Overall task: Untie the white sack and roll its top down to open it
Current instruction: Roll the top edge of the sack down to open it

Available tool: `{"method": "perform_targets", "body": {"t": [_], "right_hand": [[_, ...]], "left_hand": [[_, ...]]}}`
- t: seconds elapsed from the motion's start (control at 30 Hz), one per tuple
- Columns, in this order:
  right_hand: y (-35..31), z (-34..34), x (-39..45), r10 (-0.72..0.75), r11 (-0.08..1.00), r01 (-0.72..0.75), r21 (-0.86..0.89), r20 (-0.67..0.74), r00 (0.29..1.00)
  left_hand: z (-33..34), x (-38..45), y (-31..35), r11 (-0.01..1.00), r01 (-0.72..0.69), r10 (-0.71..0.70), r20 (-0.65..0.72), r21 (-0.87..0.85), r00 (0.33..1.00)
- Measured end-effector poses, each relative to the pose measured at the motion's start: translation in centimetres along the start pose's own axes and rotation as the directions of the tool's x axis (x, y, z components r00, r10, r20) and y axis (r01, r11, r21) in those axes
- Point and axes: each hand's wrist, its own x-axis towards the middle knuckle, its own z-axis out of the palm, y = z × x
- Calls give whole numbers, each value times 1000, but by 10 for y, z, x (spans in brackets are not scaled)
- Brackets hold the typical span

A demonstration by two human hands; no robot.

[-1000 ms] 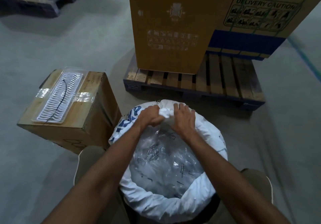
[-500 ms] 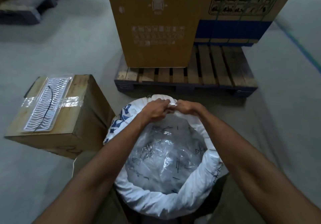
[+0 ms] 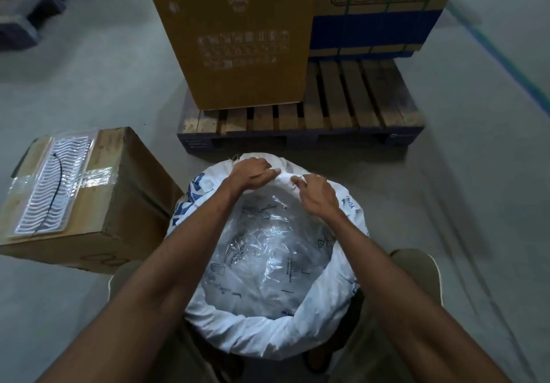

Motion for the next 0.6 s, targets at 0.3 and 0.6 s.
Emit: {"method": "perform_targets", "body": {"t": [0.3, 0.6], "right_hand": [[13, -24, 32, 131, 921, -263, 288, 406, 904], [37, 13, -32, 98, 973, -126, -191, -151, 984]], "left_hand": [[30, -13, 30, 968, -202, 224, -157, 148, 962], [17, 32, 34, 989, 149, -151, 131, 27, 980]]}}
